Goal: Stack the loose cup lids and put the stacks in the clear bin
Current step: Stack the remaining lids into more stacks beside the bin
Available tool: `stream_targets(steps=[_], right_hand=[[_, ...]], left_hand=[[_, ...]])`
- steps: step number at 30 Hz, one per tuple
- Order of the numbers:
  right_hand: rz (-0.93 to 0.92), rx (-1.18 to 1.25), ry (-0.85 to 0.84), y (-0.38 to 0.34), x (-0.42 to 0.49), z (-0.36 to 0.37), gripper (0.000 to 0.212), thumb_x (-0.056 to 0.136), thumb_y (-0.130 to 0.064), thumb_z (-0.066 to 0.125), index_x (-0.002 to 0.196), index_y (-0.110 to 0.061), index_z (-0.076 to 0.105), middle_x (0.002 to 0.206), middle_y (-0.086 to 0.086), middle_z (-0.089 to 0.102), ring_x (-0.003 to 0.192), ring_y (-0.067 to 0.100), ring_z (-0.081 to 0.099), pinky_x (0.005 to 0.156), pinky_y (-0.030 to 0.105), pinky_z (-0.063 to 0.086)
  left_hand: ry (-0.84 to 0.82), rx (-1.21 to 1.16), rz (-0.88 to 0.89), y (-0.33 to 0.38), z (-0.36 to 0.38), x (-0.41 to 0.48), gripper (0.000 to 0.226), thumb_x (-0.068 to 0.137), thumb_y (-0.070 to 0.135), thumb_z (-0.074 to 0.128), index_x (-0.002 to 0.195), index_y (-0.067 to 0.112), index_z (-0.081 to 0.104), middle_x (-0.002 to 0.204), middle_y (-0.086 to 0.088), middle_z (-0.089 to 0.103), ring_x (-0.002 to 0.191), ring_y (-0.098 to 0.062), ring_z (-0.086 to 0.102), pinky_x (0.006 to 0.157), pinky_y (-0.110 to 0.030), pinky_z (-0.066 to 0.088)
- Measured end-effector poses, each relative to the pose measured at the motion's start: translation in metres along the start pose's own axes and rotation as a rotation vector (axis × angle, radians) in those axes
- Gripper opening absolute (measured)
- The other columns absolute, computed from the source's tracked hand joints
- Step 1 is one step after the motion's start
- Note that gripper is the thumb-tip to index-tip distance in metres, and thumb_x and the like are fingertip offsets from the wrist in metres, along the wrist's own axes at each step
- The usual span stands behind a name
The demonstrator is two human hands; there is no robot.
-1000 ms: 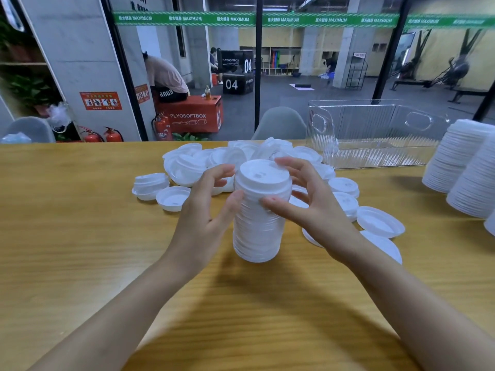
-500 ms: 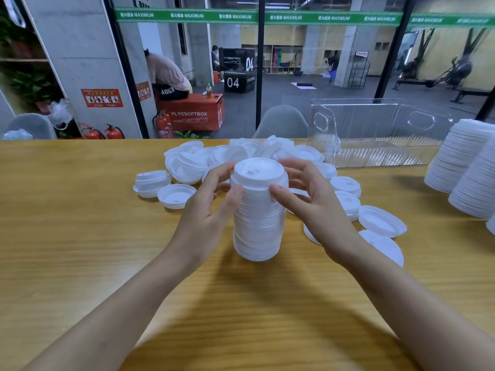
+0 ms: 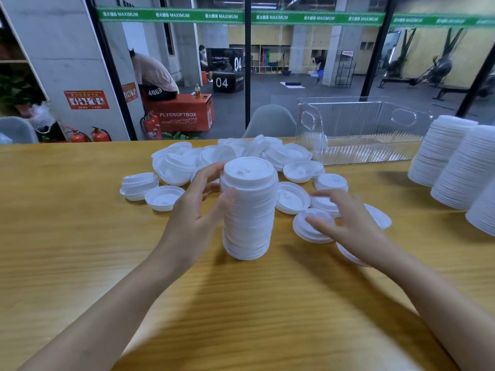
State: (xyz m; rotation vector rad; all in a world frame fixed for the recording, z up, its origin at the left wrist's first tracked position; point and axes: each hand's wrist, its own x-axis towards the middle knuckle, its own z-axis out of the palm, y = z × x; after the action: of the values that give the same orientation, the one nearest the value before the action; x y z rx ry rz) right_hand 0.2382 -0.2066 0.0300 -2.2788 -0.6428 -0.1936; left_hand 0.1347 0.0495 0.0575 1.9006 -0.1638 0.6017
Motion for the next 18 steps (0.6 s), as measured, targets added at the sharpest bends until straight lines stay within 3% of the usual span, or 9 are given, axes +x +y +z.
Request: stream_targets(steps=[4, 9, 14, 18], right_hand=[[0.084, -0.322, -0.152, 0.0107, -0.0069, 0.0044, 0.058, 0.082, -0.052, 0.069, 0.134, -0.038, 0.048, 0.129, -0.014, 0.047, 0.129, 0.017, 0.029, 0.097, 0.028, 0.028], [0.071, -0.409, -0.125, 0.0030, -0.0067, 0.0051, 0.054, 0.086, -0.053, 0.064, 0.136, -0.040, 0.048, 0.134, -0.014, 0.048, 0.132, 0.015, 0.029, 0.097, 0.031, 0.026], [0.055, -0.272, -0.071, 0.0080, -0.0055, 0.0044, 0.043, 0.083, -0.052, 0.067, 0.123, -0.040, 0.057, 0.123, -0.012, 0.059, 0.124, 0.012, 0.036, 0.097, 0.032, 0.035], [0.106, 0.087, 0.010, 0.0019, -0.0036, 0.0029, 0.033, 0.079, -0.051, 0.070, 0.108, -0.039, 0.061, 0.115, -0.013, 0.064, 0.111, 0.012, 0.054, 0.090, 0.027, 0.042]], left_hand=[[-0.001, 0.008, -0.005, -0.0007, 0.0003, -0.0002, 0.055, 0.084, 0.061, 0.052, 0.134, 0.039, 0.047, 0.132, 0.024, 0.056, 0.128, -0.001, 0.048, 0.109, -0.040, 0.039], [-0.011, -0.003, 0.003, -0.0010, 0.0000, -0.0003, 0.049, 0.085, 0.059, 0.053, 0.132, 0.042, 0.048, 0.132, 0.023, 0.057, 0.128, -0.004, 0.049, 0.108, -0.044, 0.040], [-0.014, 0.003, 0.000, -0.0020, -0.0001, -0.0002, 0.051, 0.086, 0.060, 0.052, 0.133, 0.042, 0.047, 0.134, 0.022, 0.056, 0.129, -0.005, 0.049, 0.108, -0.045, 0.040], [-0.013, -0.008, -0.005, -0.0010, 0.0004, -0.0004, 0.050, 0.085, 0.060, 0.053, 0.132, 0.043, 0.047, 0.132, 0.022, 0.056, 0.126, -0.004, 0.051, 0.107, -0.043, 0.041]])
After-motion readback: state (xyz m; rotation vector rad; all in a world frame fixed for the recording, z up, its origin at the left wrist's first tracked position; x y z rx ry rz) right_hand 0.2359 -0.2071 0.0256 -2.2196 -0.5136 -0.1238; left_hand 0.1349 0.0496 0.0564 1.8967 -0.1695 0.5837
